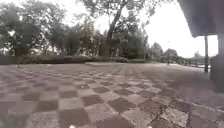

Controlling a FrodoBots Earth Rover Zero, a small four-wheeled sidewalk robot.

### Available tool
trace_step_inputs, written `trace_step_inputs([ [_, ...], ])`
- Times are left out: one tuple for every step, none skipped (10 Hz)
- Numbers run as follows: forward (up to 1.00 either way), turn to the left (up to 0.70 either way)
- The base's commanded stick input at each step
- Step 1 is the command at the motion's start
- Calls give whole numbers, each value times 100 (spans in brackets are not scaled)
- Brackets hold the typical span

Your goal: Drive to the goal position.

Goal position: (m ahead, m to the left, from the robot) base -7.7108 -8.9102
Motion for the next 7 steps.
trace_step_inputs([
  [85, 0],
  [85, 0],
  [85, 0],
  [85, 0],
  [85, -7],
  [85, -18],
  [85, -25],
])
